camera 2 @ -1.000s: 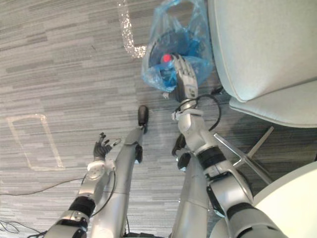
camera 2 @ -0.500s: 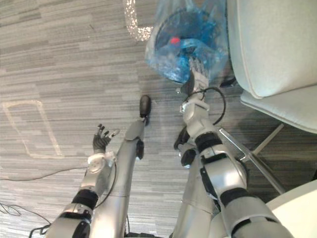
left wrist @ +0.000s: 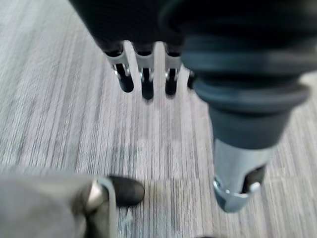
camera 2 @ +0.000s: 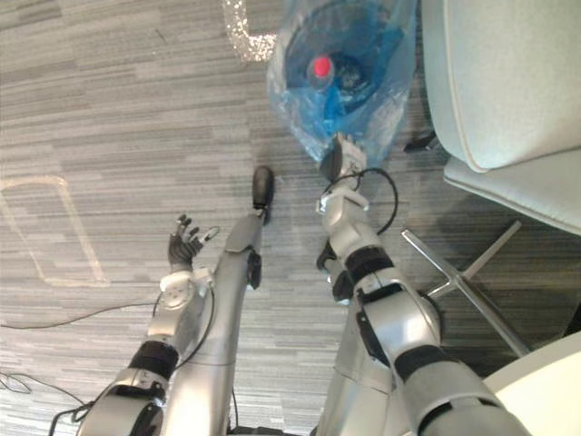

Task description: Gather rubbish on tea table into small bin, then transfer packed bag to large trash can.

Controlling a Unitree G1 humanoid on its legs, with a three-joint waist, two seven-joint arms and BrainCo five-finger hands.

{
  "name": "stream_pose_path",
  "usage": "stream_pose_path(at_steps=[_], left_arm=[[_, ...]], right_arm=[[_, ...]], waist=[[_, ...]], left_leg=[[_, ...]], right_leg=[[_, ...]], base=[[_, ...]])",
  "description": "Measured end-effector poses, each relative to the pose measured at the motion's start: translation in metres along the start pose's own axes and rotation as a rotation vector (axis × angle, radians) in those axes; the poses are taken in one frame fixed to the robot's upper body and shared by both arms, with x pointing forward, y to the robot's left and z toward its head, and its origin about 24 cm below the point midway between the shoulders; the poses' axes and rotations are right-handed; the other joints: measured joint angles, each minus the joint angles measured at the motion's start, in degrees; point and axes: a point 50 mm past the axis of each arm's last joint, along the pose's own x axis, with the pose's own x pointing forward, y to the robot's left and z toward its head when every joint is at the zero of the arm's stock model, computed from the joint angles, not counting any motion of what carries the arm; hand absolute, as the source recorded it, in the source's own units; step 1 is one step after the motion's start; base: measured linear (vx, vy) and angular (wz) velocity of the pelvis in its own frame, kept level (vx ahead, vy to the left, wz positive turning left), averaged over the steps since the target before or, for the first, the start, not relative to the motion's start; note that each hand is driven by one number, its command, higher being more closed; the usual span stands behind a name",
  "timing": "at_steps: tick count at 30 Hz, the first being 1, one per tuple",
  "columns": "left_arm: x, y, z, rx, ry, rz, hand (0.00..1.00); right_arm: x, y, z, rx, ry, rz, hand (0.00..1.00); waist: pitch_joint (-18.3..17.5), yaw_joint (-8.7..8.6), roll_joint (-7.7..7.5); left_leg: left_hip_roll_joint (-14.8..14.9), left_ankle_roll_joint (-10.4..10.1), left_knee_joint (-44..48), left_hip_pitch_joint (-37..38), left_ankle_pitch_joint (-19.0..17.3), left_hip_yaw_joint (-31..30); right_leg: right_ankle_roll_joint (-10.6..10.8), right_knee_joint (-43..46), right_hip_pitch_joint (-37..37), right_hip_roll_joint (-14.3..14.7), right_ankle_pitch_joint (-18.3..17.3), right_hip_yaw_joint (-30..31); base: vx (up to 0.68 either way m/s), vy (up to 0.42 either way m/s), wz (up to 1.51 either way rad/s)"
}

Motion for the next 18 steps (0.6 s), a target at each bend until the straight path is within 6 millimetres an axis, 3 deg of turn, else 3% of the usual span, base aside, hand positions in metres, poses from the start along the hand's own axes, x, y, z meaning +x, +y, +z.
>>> stream_pose_path(at_steps=[5, 8, 11, 13, 18], left_arm=[[0.001, -0.01, 0.007, 0.079, -0.043, -0.047, 0.0], [0.016, -0.047, 0.038, 0.091, -0.108, -0.115, 0.0], [0.019, -0.068, 0.064, 0.041, -0.174, -0.153, 0.0], [0.016, -0.072, 0.061, 0.012, -0.157, -0.162, 0.0], [0.007, -0.055, 0.025, 0.046, -0.043, -0.146, 0.0]], right_arm=[[-0.009, -0.001, -0.002, 0.009, -0.035, -0.011, 1.0], [-0.025, 0.017, 0.012, 0.062, -0.1, 0.037, 1.0], [-0.041, 0.038, 0.019, 0.113, -0.073, 0.101, 1.0], [-0.049, 0.046, 0.017, 0.128, -0.056, 0.137, 1.0], [-0.072, 0.053, 0.009, 0.17, -0.037, 0.186, 1.0]], waist=[[0.0, -0.19, -0.03], [-0.1, -2.35, -0.18], [-0.2, -3.52, -0.43], [-0.2, -3.73, -0.44], [-0.3, -4.4, -0.56]], left_leg=[[1.2, 0.5, 0.3, 2.3, 0.7, -0.1], [1.9, 0.4, -2.1, 6.3, 0.4, 1.4], [3.2, 0.6, -4.1, 9.6, 1.1, 3.0], [3.8, 0.8, -5.4, 12.3, 1.9, 3.6], [4.0, 0.7, -8.7, 22.1, 1.7, 4.4]], right_leg=[[-0.5, -1.6, 2.9, 1.2, 0.8, -0.6], [0.2, -3.3, 6.5, 1.8, 1.0, -0.2], [0.6, -6.3, 9.4, 2.8, 2.2, 0.2], [0.0, -8.6, 12.0, 3.5, 3.8, 0.5], [-0.1, -12.9, 22.0, 4.2, 4.1, 0.3]], base=[[-0.06, 0.012, -0.1], [-0.06, 0.013, -0.1], [-0.04, 0.004, -0.25], [0.0, 0.005, -0.27], [0.0, 0.002, -0.04]])
